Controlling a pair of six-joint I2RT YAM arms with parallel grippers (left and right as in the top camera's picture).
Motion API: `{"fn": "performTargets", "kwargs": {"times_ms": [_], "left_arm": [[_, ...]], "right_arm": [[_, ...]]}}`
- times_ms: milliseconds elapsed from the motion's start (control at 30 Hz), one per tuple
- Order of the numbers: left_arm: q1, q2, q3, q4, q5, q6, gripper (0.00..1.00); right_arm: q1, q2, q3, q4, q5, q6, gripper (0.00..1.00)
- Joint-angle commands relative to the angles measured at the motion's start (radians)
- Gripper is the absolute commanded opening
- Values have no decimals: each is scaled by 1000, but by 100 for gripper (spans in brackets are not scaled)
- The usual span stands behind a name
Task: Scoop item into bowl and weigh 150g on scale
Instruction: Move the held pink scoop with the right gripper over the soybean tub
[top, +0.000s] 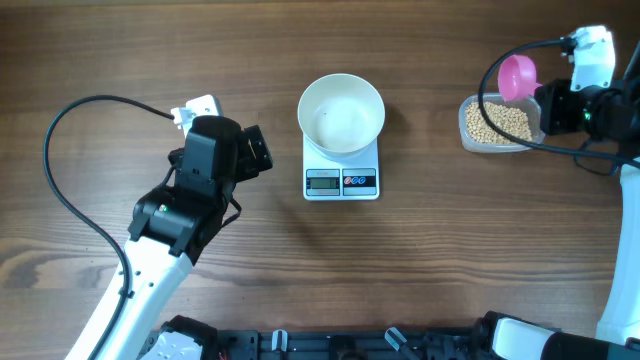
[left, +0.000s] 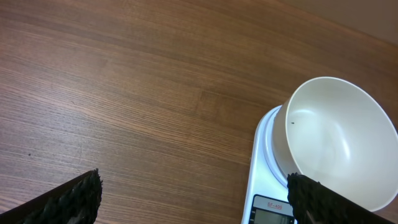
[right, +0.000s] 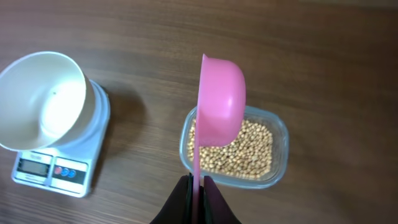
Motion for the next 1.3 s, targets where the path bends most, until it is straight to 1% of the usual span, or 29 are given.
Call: {"fn": "performTargets", "kwargs": {"times_ms": [0,700,900,967,1067,1133,1267], "left_arm": [[5,-7,0,0,-19,5,100],[5,-7,0,0,-19,5,100],[5,-7,0,0,-19,5,100],[5,-7,0,0,-19,5,100],[5,-7,0,0,-19,5,100],[5,-7,0,0,-19,5,100],[5,-7,0,0,-19,5,100]], "right_arm": [[-2,2,14,5,-12,-85,4],[-2,2,14,43,2,-84,4],[-2,2,14,101,-81,-50,4],[-2,2,14,121,-80,-4,4],[-2,2,14,124,-80,141,4],[-2,2,14,113,-80,194,4],[-2,2,14,98,-80,206,4]]}}
